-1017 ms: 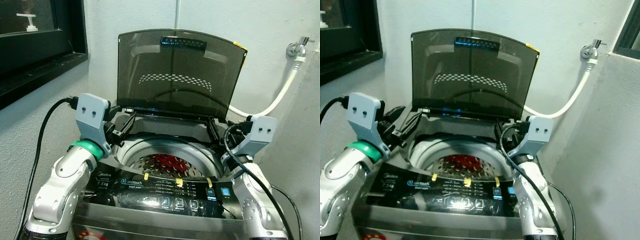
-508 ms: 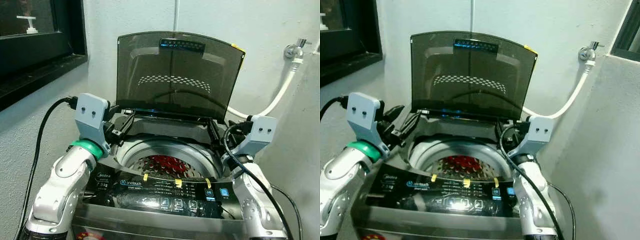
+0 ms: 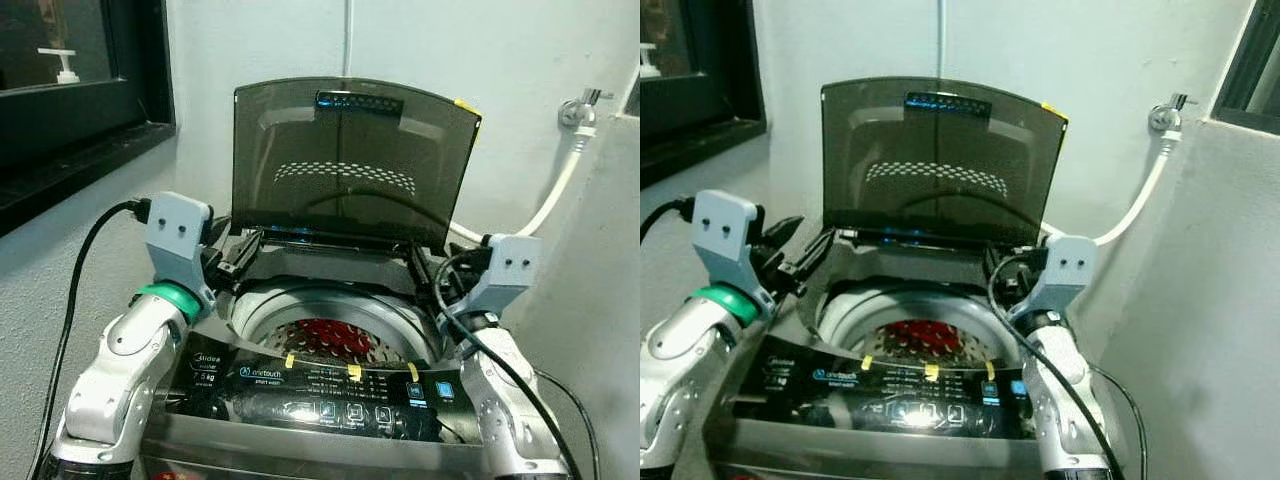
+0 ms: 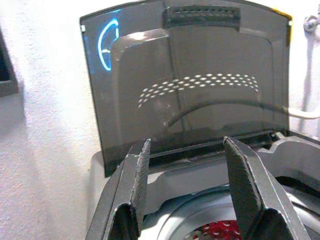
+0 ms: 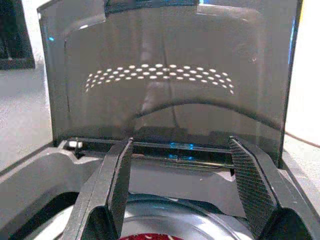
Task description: Clothes washing
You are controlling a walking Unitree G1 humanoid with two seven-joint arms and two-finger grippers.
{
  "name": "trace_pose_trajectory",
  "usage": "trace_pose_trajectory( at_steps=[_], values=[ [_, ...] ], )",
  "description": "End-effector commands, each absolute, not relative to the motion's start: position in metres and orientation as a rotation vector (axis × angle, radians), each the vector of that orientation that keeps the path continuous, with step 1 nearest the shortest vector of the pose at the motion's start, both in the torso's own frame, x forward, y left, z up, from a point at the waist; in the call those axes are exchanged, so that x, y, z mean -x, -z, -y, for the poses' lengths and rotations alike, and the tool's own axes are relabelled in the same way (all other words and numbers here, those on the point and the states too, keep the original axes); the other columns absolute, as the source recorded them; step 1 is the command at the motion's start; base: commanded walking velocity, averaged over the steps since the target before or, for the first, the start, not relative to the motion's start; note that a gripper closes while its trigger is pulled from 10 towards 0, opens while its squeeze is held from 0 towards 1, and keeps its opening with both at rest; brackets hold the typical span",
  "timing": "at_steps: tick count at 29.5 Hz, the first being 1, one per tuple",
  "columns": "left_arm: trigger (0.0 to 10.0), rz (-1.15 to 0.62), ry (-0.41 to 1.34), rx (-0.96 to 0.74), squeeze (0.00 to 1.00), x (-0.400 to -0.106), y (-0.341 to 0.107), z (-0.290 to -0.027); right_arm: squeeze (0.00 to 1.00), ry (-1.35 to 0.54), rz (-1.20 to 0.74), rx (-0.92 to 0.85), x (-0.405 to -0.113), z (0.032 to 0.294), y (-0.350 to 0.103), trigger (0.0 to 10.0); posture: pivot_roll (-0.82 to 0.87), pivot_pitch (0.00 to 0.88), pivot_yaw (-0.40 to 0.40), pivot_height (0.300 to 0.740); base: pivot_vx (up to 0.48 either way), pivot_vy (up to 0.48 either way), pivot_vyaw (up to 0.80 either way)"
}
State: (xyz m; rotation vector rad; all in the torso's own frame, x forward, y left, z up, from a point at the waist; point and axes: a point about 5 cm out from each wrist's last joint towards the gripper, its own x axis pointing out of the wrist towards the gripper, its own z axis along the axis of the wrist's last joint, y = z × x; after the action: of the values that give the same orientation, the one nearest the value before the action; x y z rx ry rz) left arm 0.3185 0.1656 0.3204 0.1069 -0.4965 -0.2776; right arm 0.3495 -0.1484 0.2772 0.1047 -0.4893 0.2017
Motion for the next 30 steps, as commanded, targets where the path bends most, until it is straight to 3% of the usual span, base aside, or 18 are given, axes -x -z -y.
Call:
trace_pose_trajectory(
  at_steps=[1, 6, 23, 26, 30],
  values=[
    [10.0, 0.470, 0.273, -0.106, 0.00, -0.320, -0.315, -0.168, 0.00, -0.218, 0.419, -0.073, -0.353, 0.147, -0.265, 10.0, 0.10, 0.000, -0.010, 0.740, 0.000, 0.000, 0.00],
    [10.0, 0.449, 0.271, -0.088, 0.00, -0.320, -0.309, -0.166, 0.00, -0.208, 0.351, -0.072, -0.357, 0.148, -0.251, 10.0, 0.11, 0.000, -0.020, 0.740, 0.000, 0.000, 0.00],
    [10.0, 0.479, 0.259, -0.064, 0.00, -0.322, -0.315, -0.164, 0.00, -0.195, 0.396, -0.083, -0.357, 0.150, -0.259, 10.0, 0.10, 0.000, -0.024, 0.740, 0.000, 0.000, 0.00],
    [10.0, 0.586, 0.285, 0.112, 0.00, -0.320, -0.346, -0.165, 0.00, -0.199, 0.409, -0.095, -0.358, 0.150, -0.262, 10.0, 0.11, 0.003, -0.033, 0.740, 0.000, 0.000, 0.00],
    [10.0, 0.618, 0.275, 0.099, 0.00, -0.319, -0.353, -0.167, 0.00, -0.202, 0.414, -0.098, -0.358, 0.149, -0.263, 10.0, 0.10, 0.004, -0.029, 0.740, 0.000, 0.000, 0.00]
  ],
)
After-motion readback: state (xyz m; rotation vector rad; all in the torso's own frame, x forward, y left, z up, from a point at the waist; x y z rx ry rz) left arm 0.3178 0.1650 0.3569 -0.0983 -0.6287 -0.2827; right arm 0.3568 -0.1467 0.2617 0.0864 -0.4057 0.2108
